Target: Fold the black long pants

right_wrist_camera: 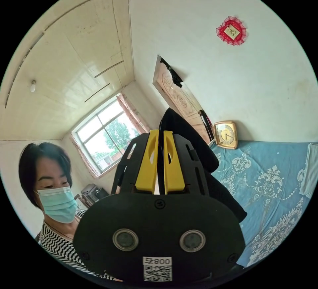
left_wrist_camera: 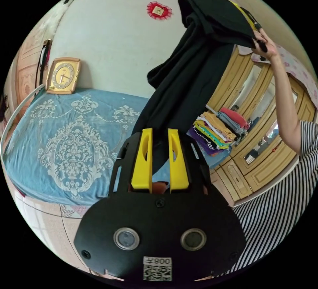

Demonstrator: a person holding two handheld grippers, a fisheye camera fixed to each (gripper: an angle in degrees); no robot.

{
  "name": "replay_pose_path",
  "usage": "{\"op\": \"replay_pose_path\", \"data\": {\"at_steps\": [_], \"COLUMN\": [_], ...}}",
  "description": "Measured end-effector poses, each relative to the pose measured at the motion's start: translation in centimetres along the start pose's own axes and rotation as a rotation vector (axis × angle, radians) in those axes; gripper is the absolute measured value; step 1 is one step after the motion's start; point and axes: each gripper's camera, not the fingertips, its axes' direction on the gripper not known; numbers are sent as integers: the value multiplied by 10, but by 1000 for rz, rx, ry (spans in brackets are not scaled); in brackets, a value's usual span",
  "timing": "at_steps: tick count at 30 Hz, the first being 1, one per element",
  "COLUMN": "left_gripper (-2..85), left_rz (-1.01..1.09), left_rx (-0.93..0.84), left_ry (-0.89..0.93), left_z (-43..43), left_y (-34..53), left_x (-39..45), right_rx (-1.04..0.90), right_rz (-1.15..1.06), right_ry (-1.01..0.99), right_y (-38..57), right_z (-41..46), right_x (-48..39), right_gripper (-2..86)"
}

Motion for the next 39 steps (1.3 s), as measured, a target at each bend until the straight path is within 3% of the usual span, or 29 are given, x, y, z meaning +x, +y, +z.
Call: {"op": "replay_pose_path", "data": {"at_steps": [7, 12, 19, 22, 30, 34, 39], "left_gripper": [22, 68, 101, 71, 20, 15, 13], "left_rz": [-46, -11, 117, 136, 71, 33, 134], "left_rx": [15, 111, 8, -54, -81, -29, 118], "left_ry": [-51, 198, 295, 151, -32, -154, -350], "left_z": [-16, -30, 10, 27, 33, 11, -32], "left_y": [13, 29, 27, 28, 34, -2, -61], "left_x": [-23, -10, 33, 41, -2, -51, -68], "right_rx": [-18, -10, -23, -11, 0, 52, 164], "right_rz": [14, 25, 27, 26, 100, 176, 181], "right_ry": [9, 15, 27, 35, 86, 100, 49], "right_y": [-7, -11, -18, -20, -25, -46, -76], "right_z": [25, 42, 75, 83, 110, 129, 137], "right_x": [-24, -38, -61, -70, -58, -33, -25], "right_gripper": [16, 16, 17, 18, 19, 19, 19]}}
